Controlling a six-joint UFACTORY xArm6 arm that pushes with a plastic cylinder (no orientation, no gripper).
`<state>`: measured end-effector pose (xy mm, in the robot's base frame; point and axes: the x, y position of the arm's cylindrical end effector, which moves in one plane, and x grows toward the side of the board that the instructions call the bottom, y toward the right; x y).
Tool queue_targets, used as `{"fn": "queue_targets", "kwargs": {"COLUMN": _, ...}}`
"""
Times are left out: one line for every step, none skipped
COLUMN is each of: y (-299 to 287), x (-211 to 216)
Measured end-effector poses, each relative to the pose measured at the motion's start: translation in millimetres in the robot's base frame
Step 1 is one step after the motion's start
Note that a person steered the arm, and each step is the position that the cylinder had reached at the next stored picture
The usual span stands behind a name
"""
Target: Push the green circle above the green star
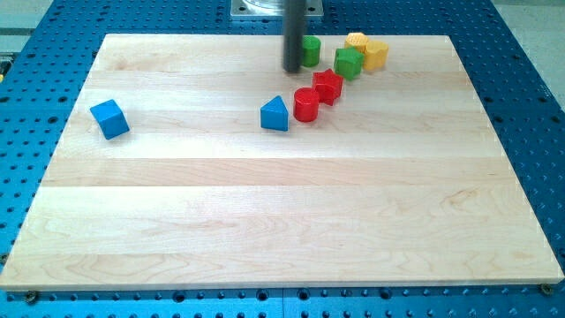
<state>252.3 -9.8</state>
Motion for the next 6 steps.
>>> {"fn": "queue_targets", "kwargs": {"y": -14, "x": -5}}
{"fn": "queue_targets", "kwargs": {"y": 20, "x": -6}}
{"fn": "queue_targets", "kwargs": {"y": 37, "x": -6}}
{"fn": "queue_targets", "kwargs": {"y": 25, "x": -19}}
{"fn": "queue_targets", "kwargs": {"y": 53, "x": -21}}
{"fn": "queue_targets", "kwargs": {"y": 55, "x": -17}}
